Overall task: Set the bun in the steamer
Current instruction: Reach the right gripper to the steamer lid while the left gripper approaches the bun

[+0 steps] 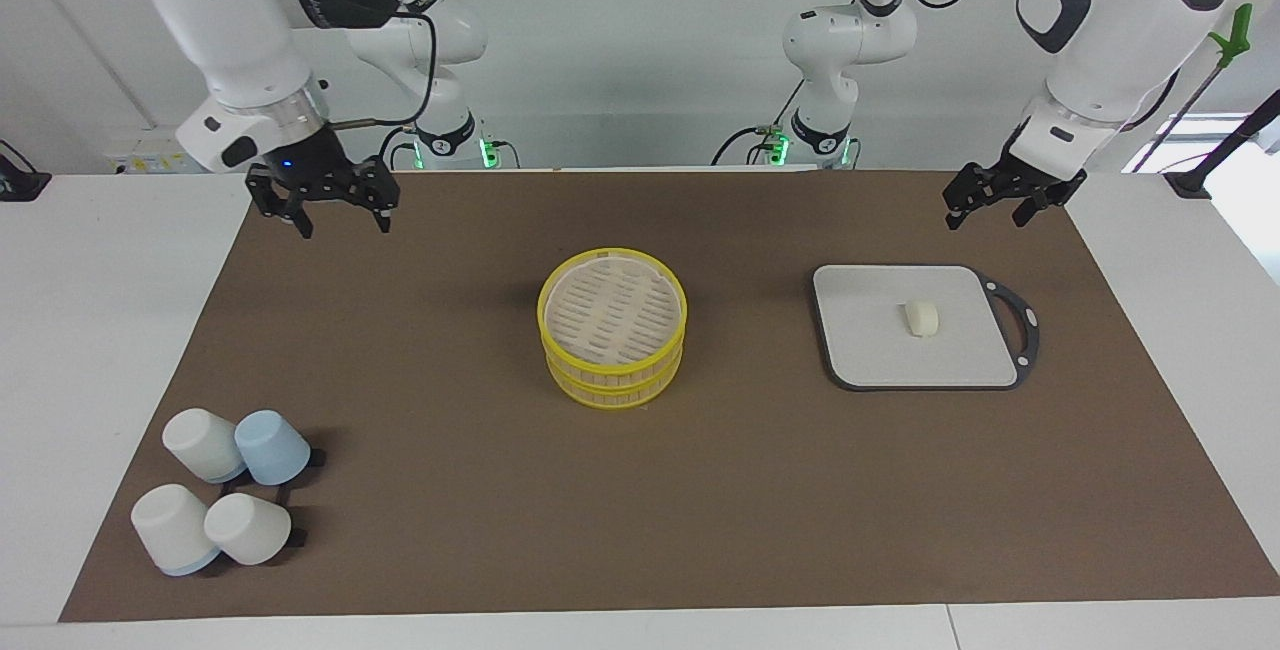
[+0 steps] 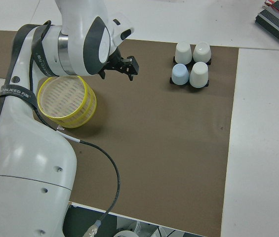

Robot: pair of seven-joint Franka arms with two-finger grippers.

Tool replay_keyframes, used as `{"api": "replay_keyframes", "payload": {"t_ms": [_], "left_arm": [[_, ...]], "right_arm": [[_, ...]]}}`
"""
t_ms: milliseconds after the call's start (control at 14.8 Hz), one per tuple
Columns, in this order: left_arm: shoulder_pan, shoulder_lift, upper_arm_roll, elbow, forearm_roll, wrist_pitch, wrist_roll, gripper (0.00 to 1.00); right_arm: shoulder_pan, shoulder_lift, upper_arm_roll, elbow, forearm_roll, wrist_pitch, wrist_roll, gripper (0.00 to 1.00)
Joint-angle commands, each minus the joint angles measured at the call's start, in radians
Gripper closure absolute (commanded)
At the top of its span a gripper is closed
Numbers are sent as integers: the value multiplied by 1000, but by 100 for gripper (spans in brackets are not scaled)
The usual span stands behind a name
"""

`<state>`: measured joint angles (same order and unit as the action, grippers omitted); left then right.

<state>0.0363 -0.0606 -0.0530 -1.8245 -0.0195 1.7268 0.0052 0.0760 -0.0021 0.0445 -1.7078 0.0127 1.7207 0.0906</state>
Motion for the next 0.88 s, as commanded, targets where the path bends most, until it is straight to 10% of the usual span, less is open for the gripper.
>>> {"api": "replay_keyframes", "payload": {"t_ms": [0,809], "left_arm": [[19,-62,-1,-180,13,137,-10,0],[47,67,-2,-427,13,537,6,1]], "right_arm": [[114,115,1,98,6,8,182,1],[528,525,-9,447,-26,68,727,1]]}}
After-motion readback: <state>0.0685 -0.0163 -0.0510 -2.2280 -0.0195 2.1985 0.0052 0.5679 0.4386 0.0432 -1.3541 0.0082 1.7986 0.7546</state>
